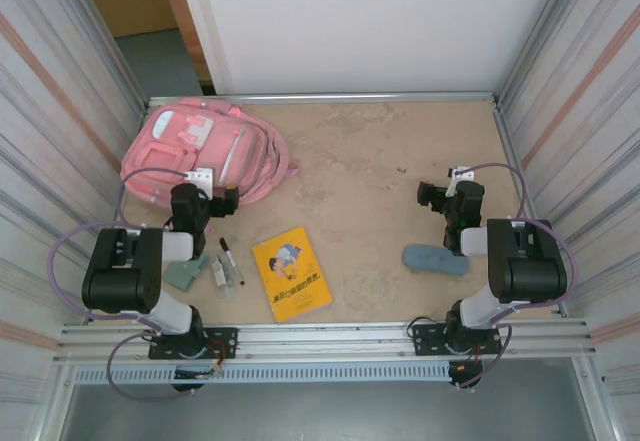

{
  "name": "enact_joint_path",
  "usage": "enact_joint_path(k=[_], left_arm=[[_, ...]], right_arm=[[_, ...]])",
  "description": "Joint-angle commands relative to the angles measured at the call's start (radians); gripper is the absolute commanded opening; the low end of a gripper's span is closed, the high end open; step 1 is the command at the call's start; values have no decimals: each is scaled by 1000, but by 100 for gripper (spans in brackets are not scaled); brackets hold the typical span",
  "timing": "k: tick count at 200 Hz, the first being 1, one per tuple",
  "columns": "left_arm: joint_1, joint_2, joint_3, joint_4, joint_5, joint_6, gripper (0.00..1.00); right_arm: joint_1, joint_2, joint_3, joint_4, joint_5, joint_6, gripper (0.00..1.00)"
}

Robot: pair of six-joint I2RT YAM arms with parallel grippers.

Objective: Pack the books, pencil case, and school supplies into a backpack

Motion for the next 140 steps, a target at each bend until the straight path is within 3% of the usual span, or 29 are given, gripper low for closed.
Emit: enact_joint_path(k=[1,140], left_arm=[[-1,-13,12,5,-3,18,99],[-1,-12,11,7,-2,18,99]], right_arm=[[-1,-14,14,4,-1,-23,99],[-7,-14,13,3,-8,-21,99]])
